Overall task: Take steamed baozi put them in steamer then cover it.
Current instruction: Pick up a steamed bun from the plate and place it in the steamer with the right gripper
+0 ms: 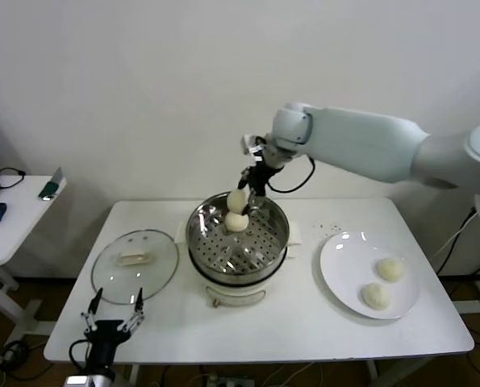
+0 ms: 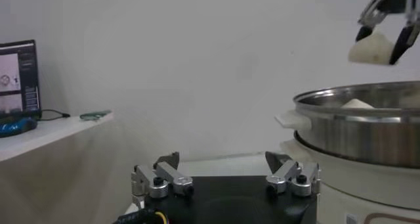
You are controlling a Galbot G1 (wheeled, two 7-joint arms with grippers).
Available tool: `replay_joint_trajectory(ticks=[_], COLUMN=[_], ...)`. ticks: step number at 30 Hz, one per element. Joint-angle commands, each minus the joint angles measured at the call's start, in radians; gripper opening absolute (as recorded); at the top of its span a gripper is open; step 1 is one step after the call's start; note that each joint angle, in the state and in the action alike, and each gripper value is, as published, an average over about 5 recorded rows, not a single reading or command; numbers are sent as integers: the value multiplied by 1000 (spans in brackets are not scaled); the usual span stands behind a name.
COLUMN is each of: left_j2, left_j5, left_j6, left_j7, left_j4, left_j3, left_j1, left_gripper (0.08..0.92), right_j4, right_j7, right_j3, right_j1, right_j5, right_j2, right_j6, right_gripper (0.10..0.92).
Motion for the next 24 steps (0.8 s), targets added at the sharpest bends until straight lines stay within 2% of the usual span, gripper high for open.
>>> replay_joint_trajectory(ticks=[1, 17, 24], left_j2=[9, 15, 15], left_j5=[-1, -2, -2], left_j6=[1, -2, -3], left_j7=[0, -2, -3], left_j4=[3, 34, 43], left_j3=[-4, -11, -11], left_j1=[-10, -20, -22], left_gripper=[823, 823, 823], right_j4=[-43, -87, -74], right_j7=[29, 30, 32], right_j3=[-25, -35, -30], right_j1=[-86, -167, -160], right_j5=[21, -12, -18], right_j2=[128, 152, 137], right_j6=[-13, -11, -23], right_gripper=[721, 723, 812])
